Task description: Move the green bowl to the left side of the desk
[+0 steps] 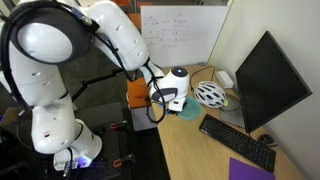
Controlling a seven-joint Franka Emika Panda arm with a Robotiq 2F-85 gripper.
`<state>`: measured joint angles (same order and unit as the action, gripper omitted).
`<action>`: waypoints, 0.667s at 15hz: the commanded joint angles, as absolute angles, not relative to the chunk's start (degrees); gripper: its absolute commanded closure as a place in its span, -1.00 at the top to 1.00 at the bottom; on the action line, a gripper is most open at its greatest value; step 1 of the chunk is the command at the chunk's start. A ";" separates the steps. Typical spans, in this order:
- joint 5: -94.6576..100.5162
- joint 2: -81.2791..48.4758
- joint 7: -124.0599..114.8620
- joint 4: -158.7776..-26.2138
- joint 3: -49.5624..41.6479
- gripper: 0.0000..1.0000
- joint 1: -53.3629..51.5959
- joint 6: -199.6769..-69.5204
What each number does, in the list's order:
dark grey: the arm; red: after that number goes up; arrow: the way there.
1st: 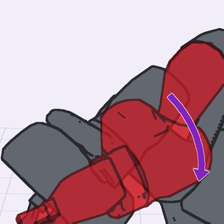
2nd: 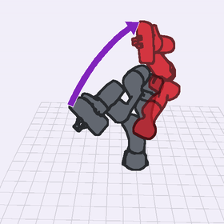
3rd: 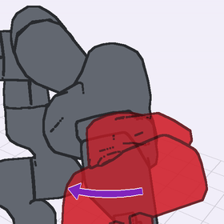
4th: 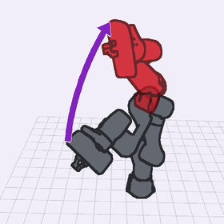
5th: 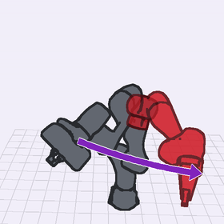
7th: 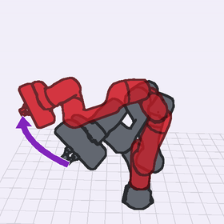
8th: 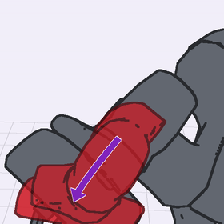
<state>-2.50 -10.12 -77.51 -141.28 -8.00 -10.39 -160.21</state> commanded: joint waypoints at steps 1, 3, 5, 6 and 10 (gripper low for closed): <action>-4.07 -11.15 -67.85 -137.62 -2.66 -0.98 -8.76 -156.19; -2.13 -13.27 -64.10 -135.45 -1.41 -0.98 -9.43 -156.15; -1.34 -16.49 -58.83 -132.69 -0.62 -0.98 -9.55 -156.34; -0.70 -18.55 -56.39 -131.01 -0.72 -0.98 -9.75 -156.52; 0.48 -26.49 -45.16 -123.97 -1.28 -0.98 -10.87 -156.72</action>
<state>-0.44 -21.85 -52.33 -129.33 -1.09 -10.40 -157.98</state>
